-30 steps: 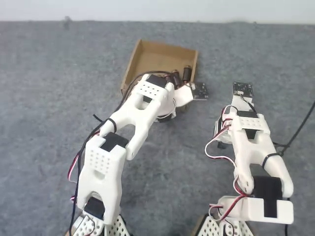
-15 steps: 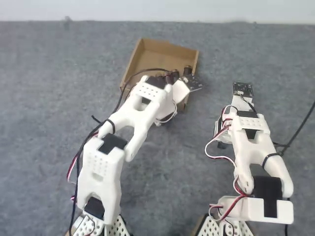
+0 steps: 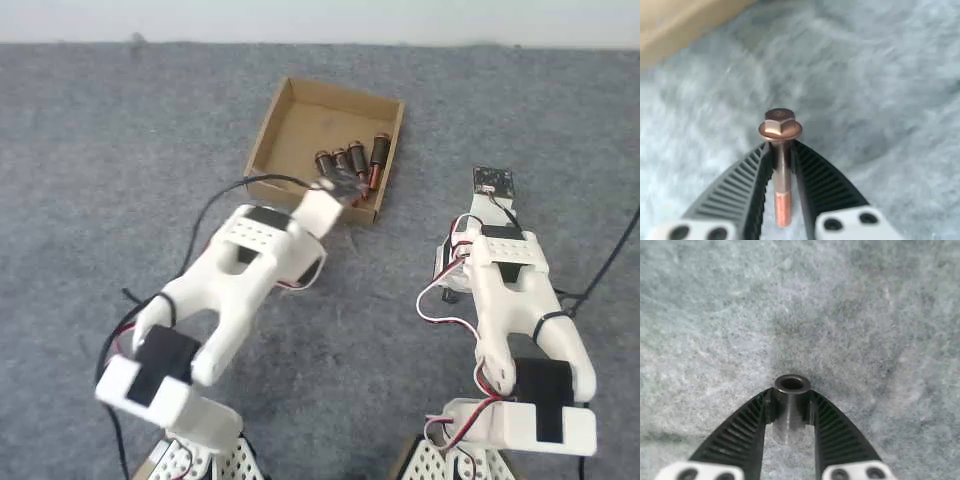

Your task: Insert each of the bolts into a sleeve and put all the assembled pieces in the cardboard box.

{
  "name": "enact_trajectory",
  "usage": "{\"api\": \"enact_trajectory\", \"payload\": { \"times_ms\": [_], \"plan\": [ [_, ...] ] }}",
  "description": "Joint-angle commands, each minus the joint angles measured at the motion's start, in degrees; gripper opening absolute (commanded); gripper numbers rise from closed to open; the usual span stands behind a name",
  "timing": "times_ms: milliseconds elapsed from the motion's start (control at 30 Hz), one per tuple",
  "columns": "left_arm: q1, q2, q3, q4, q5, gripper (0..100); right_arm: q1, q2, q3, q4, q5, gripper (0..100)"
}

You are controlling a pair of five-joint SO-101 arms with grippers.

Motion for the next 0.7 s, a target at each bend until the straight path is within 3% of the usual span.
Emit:
{"api": "enact_trajectory", "payload": {
  "times_ms": [0,200,400,667],
  "plan": [
    [-4.22,-5.01,0.48,-1.14,5.01,1,0.75,-2.77,-0.35,-0.22,0.44,0.9],
    [-15.03,-5.27,1.27,-0.09,10.11,1,0.75,-2.77,-0.35,-0.13,0.35,0.9],
    [-25.58,-5.36,2.68,0.44,10.37,1,2.68,-2.86,-0.79,-1.89,0.53,0.9],
    [-27.87,-5.36,3.56,0.53,10.11,1,3.91,-2.86,-2.20,-13.05,0.62,0.9]
  ]
}}
